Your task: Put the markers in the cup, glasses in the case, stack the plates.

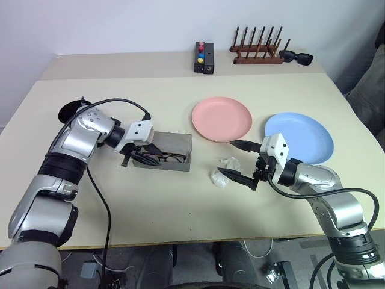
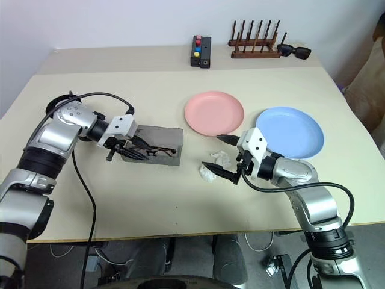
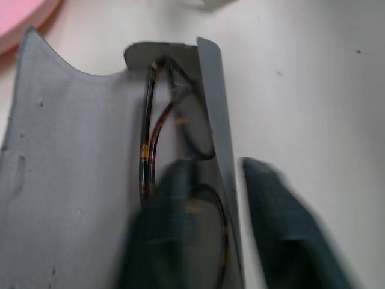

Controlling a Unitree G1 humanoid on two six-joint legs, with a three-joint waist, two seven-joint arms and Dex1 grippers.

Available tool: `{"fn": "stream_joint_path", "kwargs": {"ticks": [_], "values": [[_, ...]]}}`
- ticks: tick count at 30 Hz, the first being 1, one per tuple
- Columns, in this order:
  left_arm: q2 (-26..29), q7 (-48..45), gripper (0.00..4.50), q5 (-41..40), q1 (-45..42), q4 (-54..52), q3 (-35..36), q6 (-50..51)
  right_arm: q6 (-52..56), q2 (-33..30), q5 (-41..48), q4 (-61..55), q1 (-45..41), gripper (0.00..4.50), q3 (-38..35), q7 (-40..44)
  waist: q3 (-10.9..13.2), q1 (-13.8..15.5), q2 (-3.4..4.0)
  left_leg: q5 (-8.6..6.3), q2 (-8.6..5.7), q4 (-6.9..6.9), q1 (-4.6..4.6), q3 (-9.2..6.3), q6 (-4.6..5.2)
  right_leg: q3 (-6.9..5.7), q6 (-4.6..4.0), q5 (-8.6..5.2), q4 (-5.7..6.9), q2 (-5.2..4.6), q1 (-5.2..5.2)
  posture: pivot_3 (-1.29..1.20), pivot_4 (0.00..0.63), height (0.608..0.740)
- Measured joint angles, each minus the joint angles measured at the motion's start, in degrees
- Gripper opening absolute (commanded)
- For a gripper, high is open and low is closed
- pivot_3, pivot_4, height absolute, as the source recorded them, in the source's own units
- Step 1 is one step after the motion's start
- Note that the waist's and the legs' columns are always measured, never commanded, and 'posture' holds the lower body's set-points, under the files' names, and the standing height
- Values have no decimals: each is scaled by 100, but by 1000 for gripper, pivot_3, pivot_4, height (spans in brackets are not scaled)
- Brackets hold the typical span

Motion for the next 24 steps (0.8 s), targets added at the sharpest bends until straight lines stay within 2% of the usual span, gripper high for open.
{"fn": "stream_joint_path", "kwargs": {"ticks": [8,10,13,14,18,24], "values": [[-191,210,1934,-186,-235,48,448,192,0,0,-1,0,0,4500,0,12,0,-5,0,0,0,0,0,-1,0,0,0,0,1,0,-1,0,150,734],[-335,404,1403,-381,-448,81,724,338,0,0,-1,0,0,4500,0,10,1,7,-2,0,0,2,-2,-1,0,-1,1,0,1,0,0,0,150,734],[-438,812,132,-532,-743,170,1130,329,1,2,-1,0,-1,4500,1,0,1,7,-2,0,-1,2,0,0,0,0,2,0,0,-1,0,0,150,734],[-455,1003,52,-498,-797,237,1176,229,2,2,0,0,0,4500,1,-4,0,4,-1,0,-1,1,2,-1,0,0,2,0,1,-1,0,0,150,734],[-629,2054,52,215,-852,885,1052,-423,20,2,2,-28,-30,4500,4,-4,0,-10,-1,0,-1,1,3,0,0,0,3,0,4,0,0,0,150,734],[-864,3116,52,1021,-803,1585,740,-1090,69,2,7,-246,-208,4500,97,-11,1,10,-2,0,-2,1,-1,0,0,0,4,0,0,-1,0,0,150,734]]}}
